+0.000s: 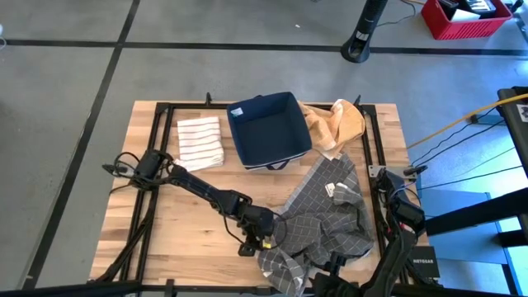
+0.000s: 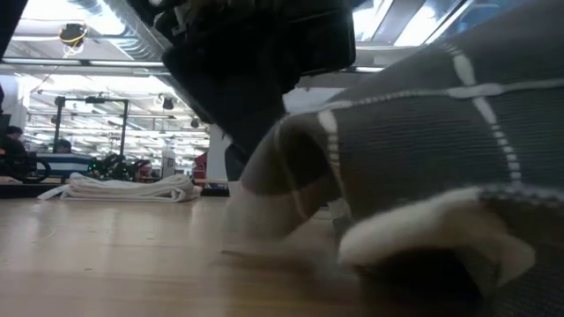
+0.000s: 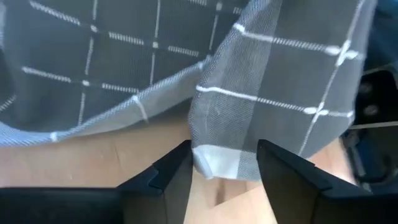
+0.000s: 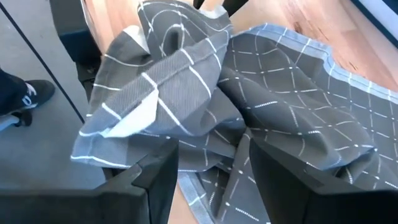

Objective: Fold towel
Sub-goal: Fold the black towel

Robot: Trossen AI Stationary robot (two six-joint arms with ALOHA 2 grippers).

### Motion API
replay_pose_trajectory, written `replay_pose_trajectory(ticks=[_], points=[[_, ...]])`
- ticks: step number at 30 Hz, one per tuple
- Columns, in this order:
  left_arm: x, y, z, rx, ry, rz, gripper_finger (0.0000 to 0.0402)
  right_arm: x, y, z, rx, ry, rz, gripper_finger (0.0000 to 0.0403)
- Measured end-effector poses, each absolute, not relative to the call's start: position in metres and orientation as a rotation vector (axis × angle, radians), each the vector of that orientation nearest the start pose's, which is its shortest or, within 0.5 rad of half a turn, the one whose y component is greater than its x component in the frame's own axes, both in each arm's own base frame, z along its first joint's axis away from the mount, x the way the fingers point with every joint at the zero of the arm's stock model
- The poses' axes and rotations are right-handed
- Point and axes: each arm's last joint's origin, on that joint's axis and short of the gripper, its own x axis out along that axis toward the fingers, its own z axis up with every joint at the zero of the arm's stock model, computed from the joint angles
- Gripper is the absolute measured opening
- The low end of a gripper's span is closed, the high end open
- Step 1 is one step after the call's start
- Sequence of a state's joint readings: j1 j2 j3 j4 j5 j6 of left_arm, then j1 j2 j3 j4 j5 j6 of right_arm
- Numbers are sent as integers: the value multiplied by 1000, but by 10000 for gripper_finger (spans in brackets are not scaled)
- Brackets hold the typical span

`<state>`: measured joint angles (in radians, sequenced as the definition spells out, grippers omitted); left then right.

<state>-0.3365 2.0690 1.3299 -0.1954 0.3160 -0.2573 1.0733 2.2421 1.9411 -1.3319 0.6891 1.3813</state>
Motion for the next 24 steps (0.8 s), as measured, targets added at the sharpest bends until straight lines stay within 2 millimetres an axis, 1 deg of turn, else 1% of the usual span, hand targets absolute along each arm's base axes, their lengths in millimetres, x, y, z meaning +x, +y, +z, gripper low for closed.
replay_pose_trajectory(ticks=[2,4,6,9,10,11,14,17,20,24], points=[[398,-150,133,-208,1021,-485,149,222,369,205,-13,920,-405,198],[400,-153,132,-194,1001,-498,123,222,369,205,-19,914,-405,198],[402,-154,134,-187,962,-495,89,222,369,205,-20,909,-405,198],[403,-154,137,-164,939,-480,26,222,369,205,-24,902,-406,198],[402,-153,139,-150,936,-467,13,222,369,205,-33,904,-403,198],[401,-152,141,-140,940,-441,9,222,369,205,-41,906,-401,198],[396,-149,166,-114,907,-394,9,222,369,211,-46,906,-402,198],[384,-147,201,-71,861,-350,3,219,371,217,-43,905,-394,198],[365,-139,244,-25,792,-280,5,218,373,222,-38,884,-386,198],[334,-119,303,26,662,-135,3,221,375,224,-25,809,-384,198]])
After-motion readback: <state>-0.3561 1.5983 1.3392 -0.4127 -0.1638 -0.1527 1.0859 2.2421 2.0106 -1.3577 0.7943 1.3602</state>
